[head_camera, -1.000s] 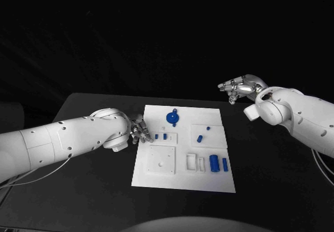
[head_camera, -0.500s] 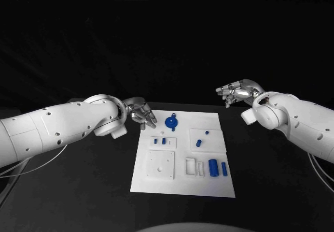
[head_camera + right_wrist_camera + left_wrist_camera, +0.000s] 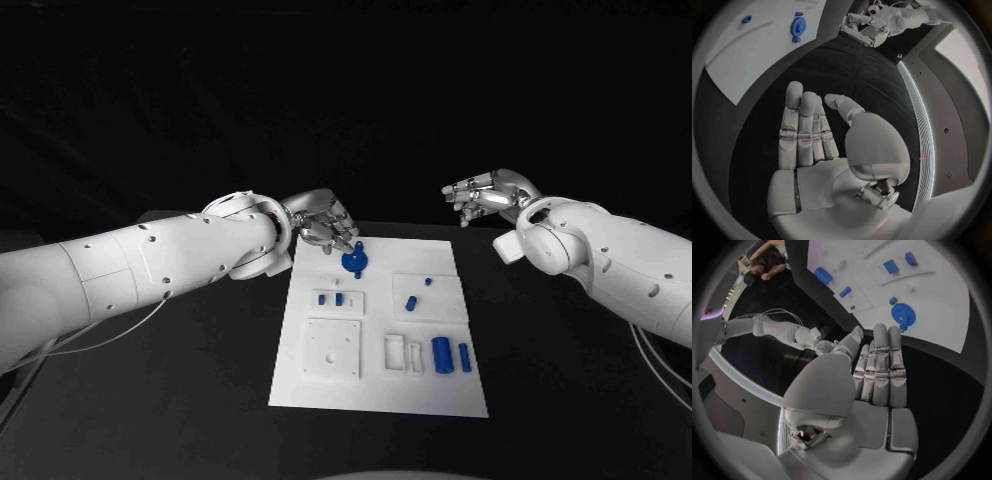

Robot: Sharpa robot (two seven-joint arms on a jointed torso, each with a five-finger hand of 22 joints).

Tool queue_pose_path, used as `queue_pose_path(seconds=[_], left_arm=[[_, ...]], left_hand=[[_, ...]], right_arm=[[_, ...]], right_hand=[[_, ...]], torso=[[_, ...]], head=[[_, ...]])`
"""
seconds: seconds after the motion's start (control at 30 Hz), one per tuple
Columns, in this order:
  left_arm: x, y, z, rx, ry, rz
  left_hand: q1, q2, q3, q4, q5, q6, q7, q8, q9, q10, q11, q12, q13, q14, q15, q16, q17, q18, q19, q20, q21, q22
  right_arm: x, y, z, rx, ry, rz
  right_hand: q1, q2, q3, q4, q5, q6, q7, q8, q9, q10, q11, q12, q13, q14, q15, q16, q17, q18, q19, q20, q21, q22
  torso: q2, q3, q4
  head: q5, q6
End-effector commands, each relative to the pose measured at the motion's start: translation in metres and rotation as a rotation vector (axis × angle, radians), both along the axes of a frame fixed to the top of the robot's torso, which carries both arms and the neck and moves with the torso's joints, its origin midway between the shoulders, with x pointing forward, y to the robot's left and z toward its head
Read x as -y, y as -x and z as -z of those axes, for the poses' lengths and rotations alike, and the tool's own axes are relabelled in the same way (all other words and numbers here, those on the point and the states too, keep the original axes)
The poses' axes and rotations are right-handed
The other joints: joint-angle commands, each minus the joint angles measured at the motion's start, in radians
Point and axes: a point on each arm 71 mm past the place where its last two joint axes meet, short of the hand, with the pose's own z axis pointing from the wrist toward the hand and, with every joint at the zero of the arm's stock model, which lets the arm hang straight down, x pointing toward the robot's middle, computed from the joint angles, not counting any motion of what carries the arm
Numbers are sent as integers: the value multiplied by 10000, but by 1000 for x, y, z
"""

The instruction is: Assemble the parts on the task board

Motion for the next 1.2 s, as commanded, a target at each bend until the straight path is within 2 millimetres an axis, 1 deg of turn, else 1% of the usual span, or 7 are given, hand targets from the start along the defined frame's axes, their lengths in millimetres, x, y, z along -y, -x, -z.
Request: queue_pose_path(seconds=[0.03, 0.13, 0.23, 0.37, 0.67, 0.8, 1.2], left_arm=[[8, -1, 3, 1335, -596, 476], [13, -4, 13, 1370, -849, 413], [19, -5, 23, 1347, -1194, 415], [27, -4, 33, 1392, -1695, 492], [33, -4, 48, 1493, -2762, 751], [36, -4, 51, 1578, -2994, 859], [42, -2, 56, 1705, -3295, 1031]], left_hand=[[67, -89, 19, -158, 123, 221, 21, 14, 6, -166, 17, -52, -6, 128, -20, -36, 57, 104, 42, -3, 9, 147], [68, -69, 103, -331, 287, 406, -43, 1, 3, -149, 0, -52, -9, 158, -51, 80, 183, 106, -11, -41, 152, 531], [-14, -48, 233, -502, 339, 531, -22, 26, 11, -118, -24, -35, -4, 57, -89, 915, 610, 129, 5, -94, 476, 1163], [-150, -81, 326, -634, 264, 164, 127, -9, -4, -254, -7, -43, -6, -105, -99, 2428, 957, 217, 164, -93, 886, 1935], [-90, -233, 100, -557, 185, 191, -39, 3, 6, -858, 17, -50, -18, -263, -139, 4289, 639, 258, 310, -91, 1011, 2506], [7, -191, 165, -593, 430, 314, -27, 1, 3, -957, -21, -50, -26, -305, -215, 4380, 457, 238, 305, -148, 1018, 2554], [-352, -129, 1058, -1025, 411, 450, -181, -21, -7, -279, -257, -41, -31, -306, -402, 4868, 163, 103, 133, -357, 1647, 2586]], right_arm=[[-4, 0, -2, 308, -21, -55], [-6, -1, -2, 336, -170, 34], [-6, -1, -3, 390, -254, 154], [-6, -2, -3, 401, -300, 242], [-8, -2, -2, 360, -340, 235], [-10, -2, -2, 276, -345, 161], [-13, -2, -2, 175, -354, 28]], right_hand=[[106, 28, 2, -73, -40, -53, 10, 11, -11, -91, 3, 32, -13, -101, 2, 4, -17, -119, 12, 48, -30, -11], [126, 28, 7, -109, -44, -52, 11, 13, -10, -106, 5, 35, -44, -109, 3, 2, -57, -115, -2, 49, -29, -2], [124, 28, 29, -146, -44, -41, 14, 10, -12, -95, 10, 7, -122, -120, 9, 7, -107, -109, -15, 53, -24, 15], [109, 52, 96, -177, -64, -41, 23, 31, -3, 171, 27, -823, -959, -205, 34, -11, -193, -109, -110, 82, -66, 7], [-58, 88, 264, -95, -45, -130, 167, -11, -18, 1281, 553, -5612, -4627, -382, 332, -436, -1020, 146, -406, 359, -123, -773], [-27, 60, 279, -104, -30, -113, 163, 15, -9, 1452, 569, -6148, -4619, -427, 318, -334, -1170, 135, -404, 346, -100, -936], [9, 23, 541, -222, 66, -95, 180, 14, -9, 1455, 594, -6236, -4620, -456, 320, -289, -1250, 154, -443, 337, -39, -836]], torso=[[11, 8, 0], [14, -2, -23], [35, -14, -26], [87, -30, -64], [128, -32, -86], [104, -32, -71], [117, -39, -77]], head=[[-14, 33], [-7, 34], [-17, 38], [28, 90], [54, 155], [38, 145], [68, 149]])
